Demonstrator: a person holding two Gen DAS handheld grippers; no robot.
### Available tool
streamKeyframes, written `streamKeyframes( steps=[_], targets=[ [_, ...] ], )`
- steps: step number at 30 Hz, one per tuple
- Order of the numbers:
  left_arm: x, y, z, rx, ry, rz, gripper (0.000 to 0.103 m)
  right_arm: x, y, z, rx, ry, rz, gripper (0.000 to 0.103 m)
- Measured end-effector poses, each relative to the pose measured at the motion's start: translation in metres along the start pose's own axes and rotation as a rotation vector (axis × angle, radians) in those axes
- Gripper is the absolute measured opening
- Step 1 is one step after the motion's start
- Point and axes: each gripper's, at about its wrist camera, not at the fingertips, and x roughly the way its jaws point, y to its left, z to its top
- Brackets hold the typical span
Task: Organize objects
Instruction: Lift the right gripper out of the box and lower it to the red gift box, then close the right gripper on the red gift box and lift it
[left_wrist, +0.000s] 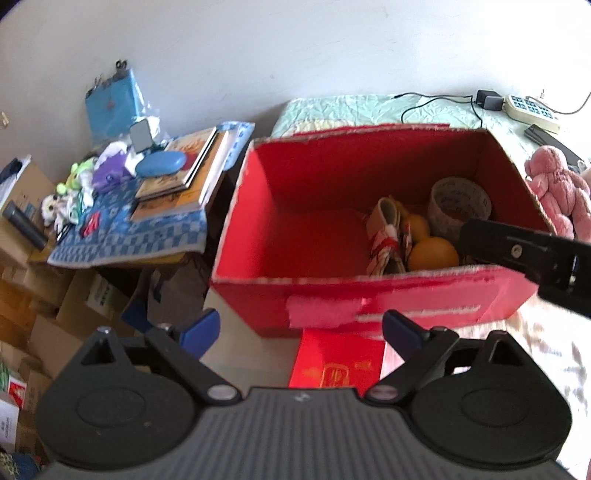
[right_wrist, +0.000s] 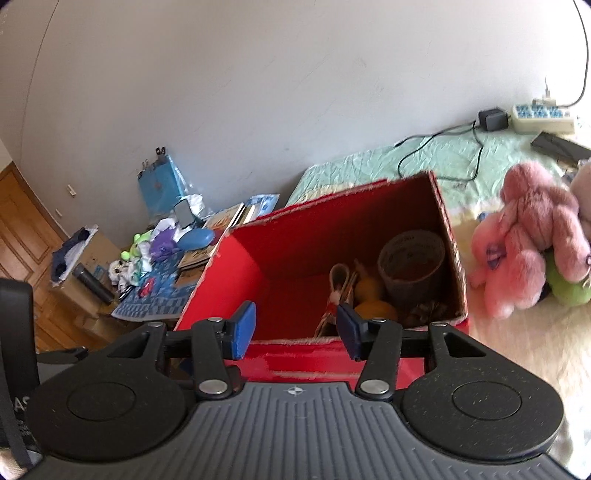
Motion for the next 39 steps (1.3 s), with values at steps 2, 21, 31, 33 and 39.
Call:
streamKeyframes(
  steps=[2,21,31,33,39],
  targets=[
    [0.000,0.001,-0.007,-0.004,0.010,0.004,0.096,0.001,0.000,-0.004,0.010,0.025,0.022,0.052],
    [0.040,0.017,-0.068,-0.022,0.151,-0.138,0.102,0.044,-0.007,-0.053,0.122,0.309,0.080,0.054],
    [0.058,0.011,-0.068,0.000,0.176,-0.256,0.101,0.070,-0.019,-0.063,0.230,0.434,0.082,0.054],
    [0.064,0.012,-0.067,0.005,0.190,-0.263,0.096,0.074,-0.018,-0.063,0.242,0.456,0.089,0.054],
    [0.077,0.013,-0.066,0.015,0.231,-0.297,0.089,0.084,-0.013,-0.063,0.235,0.499,0.077,0.054]
  ],
)
